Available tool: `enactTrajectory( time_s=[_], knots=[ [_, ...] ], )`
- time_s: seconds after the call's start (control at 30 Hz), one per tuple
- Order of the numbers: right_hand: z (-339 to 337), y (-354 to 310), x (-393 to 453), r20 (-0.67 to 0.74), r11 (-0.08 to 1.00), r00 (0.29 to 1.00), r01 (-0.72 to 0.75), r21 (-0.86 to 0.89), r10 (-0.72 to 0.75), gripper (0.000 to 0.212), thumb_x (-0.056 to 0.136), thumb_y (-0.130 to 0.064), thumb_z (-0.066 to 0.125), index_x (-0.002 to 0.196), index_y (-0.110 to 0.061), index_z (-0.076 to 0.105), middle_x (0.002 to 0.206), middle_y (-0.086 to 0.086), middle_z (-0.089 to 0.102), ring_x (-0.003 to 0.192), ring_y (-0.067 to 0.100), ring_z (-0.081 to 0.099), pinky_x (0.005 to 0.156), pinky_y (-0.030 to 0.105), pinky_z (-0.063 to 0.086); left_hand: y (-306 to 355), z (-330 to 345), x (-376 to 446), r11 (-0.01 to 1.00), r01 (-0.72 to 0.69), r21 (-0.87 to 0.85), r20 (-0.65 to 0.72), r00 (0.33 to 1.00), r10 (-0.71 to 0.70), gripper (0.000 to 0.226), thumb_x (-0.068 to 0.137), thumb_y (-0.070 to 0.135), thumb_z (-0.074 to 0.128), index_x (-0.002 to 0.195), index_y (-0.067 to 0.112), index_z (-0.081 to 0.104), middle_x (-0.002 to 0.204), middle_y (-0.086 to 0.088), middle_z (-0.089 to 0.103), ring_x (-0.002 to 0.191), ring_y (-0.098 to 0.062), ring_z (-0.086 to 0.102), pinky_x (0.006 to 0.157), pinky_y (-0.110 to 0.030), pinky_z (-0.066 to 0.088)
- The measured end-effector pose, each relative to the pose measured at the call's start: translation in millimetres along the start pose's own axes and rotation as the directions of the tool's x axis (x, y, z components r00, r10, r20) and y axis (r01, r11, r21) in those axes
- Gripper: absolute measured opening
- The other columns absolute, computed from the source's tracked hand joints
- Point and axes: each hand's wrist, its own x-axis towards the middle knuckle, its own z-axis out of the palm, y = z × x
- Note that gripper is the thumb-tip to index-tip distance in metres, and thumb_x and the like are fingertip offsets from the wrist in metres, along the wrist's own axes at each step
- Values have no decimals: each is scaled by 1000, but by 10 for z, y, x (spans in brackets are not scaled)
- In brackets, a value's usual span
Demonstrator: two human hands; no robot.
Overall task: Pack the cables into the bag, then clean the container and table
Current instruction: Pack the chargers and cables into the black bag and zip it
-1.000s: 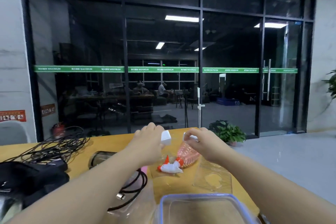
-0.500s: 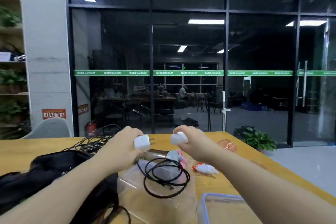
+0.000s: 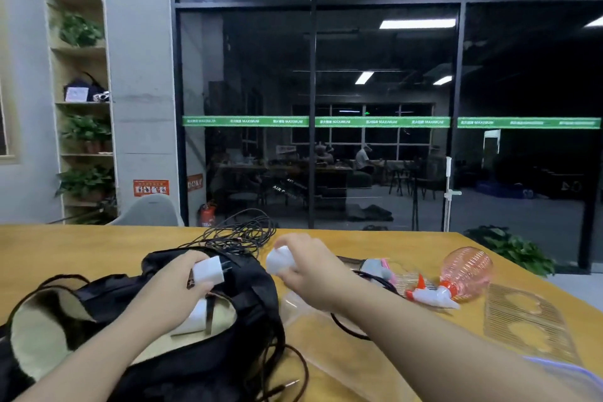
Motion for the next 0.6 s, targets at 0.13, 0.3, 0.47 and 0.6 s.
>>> enactTrajectory(
  time_s=[0.13,0.3,0.47,0.6],
  knots=[
    [250,-221,106,45,1000,999,25,15,-25,43,95,-20,44,138,-20,36,140,4,40,127,26,33,104,35,30,-336,-65,-118,996,81,47,14,997,-81,26,87,27,61,110,31,50,97,13,58,81,-6,57,68,-24,43],
    [546,-440,217,100,995,994,24,98,-34,45,94,-24,50,137,-21,37,140,3,41,129,25,33,105,34,30,-670,-40,-229,984,176,2,15,984,-176,22,83,30,66,102,32,54,98,14,62,87,-6,57,74,-26,44],
    [802,-633,291,170,982,985,-12,187,-21,45,94,-24,52,136,-22,37,138,4,42,129,24,31,104,37,33,-905,57,-278,965,261,-10,-16,965,-261,23,82,27,65,103,27,55,92,10,63,84,-10,57,71,-27,44],
    [999,-756,323,234,986,972,-9,165,-30,44,94,-23,52,136,-19,38,138,8,42,128,28,32,104,38,31,-1009,134,-284,939,321,119,-32,947,-320,21,86,29,56,106,25,51,97,5,58,94,-18,52,79,-34,46]
  ],
)
